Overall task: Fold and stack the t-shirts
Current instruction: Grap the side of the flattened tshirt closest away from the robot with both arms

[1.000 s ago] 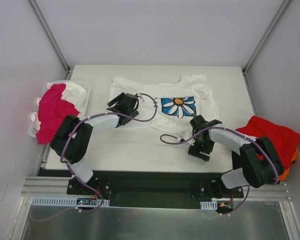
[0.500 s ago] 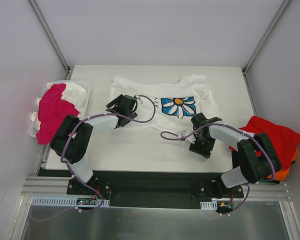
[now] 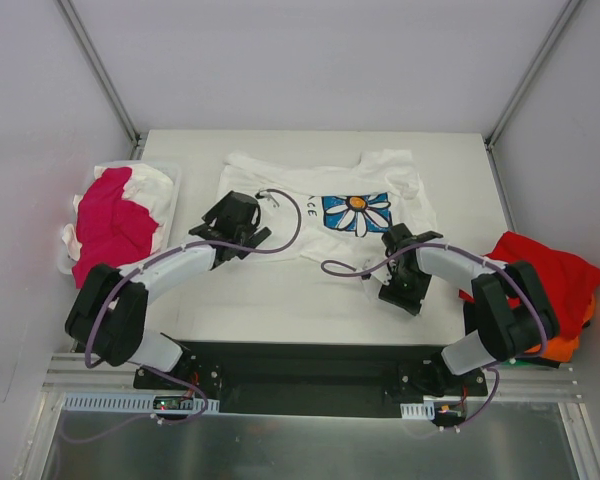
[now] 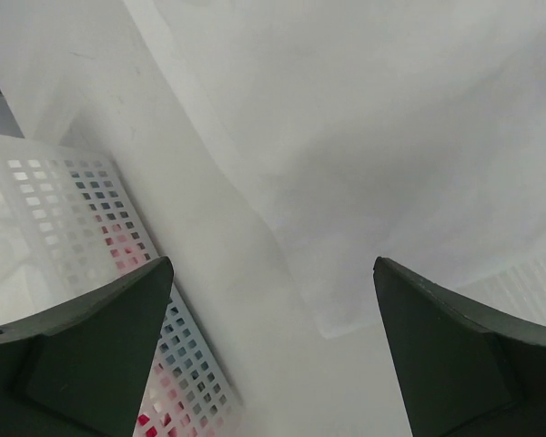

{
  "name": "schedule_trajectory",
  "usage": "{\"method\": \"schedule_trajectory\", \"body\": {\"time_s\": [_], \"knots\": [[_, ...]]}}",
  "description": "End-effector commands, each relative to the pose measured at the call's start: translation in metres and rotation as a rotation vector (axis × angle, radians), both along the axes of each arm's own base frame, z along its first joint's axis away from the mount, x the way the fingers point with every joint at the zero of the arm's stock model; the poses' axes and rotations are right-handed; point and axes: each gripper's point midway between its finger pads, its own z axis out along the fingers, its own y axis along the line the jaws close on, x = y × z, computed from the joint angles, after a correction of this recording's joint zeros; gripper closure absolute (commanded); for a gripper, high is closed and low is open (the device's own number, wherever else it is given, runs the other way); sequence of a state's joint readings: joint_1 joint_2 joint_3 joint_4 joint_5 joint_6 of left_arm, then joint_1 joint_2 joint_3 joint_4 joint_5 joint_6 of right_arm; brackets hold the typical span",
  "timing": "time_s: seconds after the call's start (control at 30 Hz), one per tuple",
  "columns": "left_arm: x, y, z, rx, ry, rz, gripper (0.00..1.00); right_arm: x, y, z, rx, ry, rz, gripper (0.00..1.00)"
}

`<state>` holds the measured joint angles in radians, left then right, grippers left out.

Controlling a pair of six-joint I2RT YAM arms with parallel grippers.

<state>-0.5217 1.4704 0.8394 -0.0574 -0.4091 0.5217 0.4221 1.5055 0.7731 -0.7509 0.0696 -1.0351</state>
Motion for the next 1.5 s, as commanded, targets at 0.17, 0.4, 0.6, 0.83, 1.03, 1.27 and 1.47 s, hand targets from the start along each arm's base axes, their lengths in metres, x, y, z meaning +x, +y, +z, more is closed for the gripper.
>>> {"method": "schedule_trajectory", "body": {"time_s": [0.17, 0.4, 0.6, 0.83, 1.03, 1.27, 1.47], "knots": [[-0.033, 0.001, 0.015, -0.080, 0.028, -0.021, 0.06, 0.015, 0.007, -0.006, 0.045, -0.048, 0.005, 0.42], [-0.064, 0.016, -0.020, -0.057, 0.108, -0.030, 0.07, 0.015, 0.006, -0.004, 0.037, -0.051, 0.009, 0.42], [-0.079, 0.009, -0.033, -0.111, 0.158, -0.065, 0.08, 0.015, 0.006, -0.004, 0.040, -0.047, 0.003, 0.43], [-0.072, 0.002, -0.035, -0.200, 0.215, -0.072, 0.09, 0.013, 0.007, -0.002, 0.045, -0.046, 0.002, 0.44], [-0.052, 0.016, -0.035, -0.255, 0.240, -0.014, 0.10, 0.011, 0.006, 0.000, 0.048, -0.047, 0.005, 0.44], [-0.045, 0.008, -0.044, -0.319, 0.322, -0.031, 0.12, 0.012, 0.008, -0.001, 0.052, -0.040, 0.002, 0.45], [-0.048, 0.006, -0.057, -0.403, 0.422, -0.012, 0.15, 0.011, 0.006, -0.001, 0.044, -0.037, 0.006, 0.46]]}}
